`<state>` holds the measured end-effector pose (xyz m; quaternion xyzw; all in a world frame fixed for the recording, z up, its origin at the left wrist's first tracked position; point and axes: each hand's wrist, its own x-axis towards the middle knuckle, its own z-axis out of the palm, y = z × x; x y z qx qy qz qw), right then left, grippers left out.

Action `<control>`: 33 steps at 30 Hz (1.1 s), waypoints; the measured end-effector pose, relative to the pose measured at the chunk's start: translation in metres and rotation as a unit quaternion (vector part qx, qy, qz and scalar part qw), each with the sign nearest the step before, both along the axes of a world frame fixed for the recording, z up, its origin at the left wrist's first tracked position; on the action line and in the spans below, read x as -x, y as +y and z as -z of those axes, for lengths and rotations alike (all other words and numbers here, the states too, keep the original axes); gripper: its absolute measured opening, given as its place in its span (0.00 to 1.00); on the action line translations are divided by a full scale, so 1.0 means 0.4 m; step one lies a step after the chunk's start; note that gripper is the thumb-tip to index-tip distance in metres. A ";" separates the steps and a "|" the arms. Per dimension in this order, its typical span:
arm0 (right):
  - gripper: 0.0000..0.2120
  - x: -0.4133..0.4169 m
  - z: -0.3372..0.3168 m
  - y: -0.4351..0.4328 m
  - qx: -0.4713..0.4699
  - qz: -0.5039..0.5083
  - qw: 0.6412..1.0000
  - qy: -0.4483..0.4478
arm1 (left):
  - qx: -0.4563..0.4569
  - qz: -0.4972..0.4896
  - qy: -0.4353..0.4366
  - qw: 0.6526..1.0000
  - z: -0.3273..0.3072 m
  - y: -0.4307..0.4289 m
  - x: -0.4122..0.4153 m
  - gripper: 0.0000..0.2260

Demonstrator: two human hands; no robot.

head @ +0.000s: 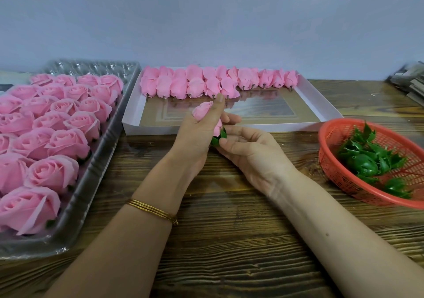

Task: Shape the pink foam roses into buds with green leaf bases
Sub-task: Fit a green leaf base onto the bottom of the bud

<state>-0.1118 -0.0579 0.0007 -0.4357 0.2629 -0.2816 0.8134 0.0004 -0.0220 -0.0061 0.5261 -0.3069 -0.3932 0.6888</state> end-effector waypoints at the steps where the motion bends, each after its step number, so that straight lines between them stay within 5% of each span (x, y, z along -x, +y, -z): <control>1: 0.12 0.001 -0.001 0.000 0.002 0.002 1.000 0.001 | 0.001 0.003 0.001 1.000 0.000 0.001 0.000 0.18; 33: 0.12 0.002 0.012 -0.005 0.021 0.040 0.999 0.030 | 0.018 0.021 0.026 0.999 -0.003 -0.002 0.008 0.19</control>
